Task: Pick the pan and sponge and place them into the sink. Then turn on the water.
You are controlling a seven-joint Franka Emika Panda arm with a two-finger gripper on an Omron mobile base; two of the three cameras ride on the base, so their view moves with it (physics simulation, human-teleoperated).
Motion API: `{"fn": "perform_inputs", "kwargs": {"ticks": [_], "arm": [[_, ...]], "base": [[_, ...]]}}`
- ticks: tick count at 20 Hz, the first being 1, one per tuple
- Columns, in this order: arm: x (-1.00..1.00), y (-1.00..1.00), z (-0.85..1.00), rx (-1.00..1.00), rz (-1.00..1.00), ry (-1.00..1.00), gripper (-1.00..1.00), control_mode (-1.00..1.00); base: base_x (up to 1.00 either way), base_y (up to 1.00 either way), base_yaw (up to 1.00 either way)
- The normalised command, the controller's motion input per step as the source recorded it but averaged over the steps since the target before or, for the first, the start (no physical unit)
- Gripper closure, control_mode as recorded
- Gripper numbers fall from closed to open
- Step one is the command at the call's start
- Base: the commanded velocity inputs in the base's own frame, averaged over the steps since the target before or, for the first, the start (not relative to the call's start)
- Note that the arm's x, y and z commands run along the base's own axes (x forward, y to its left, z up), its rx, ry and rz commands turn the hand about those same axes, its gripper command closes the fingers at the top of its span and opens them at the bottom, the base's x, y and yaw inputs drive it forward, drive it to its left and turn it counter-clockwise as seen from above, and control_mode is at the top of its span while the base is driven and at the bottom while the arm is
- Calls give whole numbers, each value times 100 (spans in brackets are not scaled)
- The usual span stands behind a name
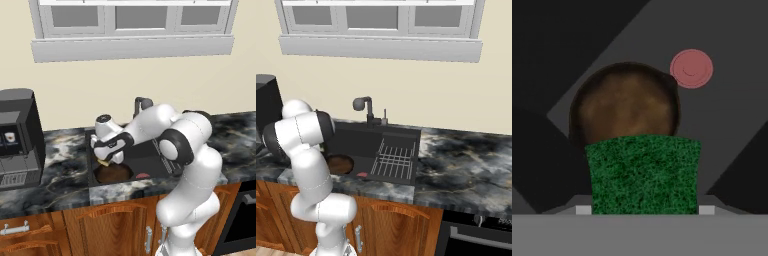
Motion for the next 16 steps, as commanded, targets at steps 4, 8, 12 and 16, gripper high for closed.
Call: {"fn": "perform_inputs", "kwargs": {"ticks": [4, 8, 12, 16], "arm": [[1, -14, -25, 1, -7, -3, 100, -100], [0, -12, -19, 0, -5, -2, 100, -100], [0, -18, -9, 0, -5, 0, 100, -100], [0, -24, 0, 6, -4, 0, 100, -100]], "base": [[0, 0, 0], [0, 0, 0], [0, 0, 0], [0, 0, 0]]}}
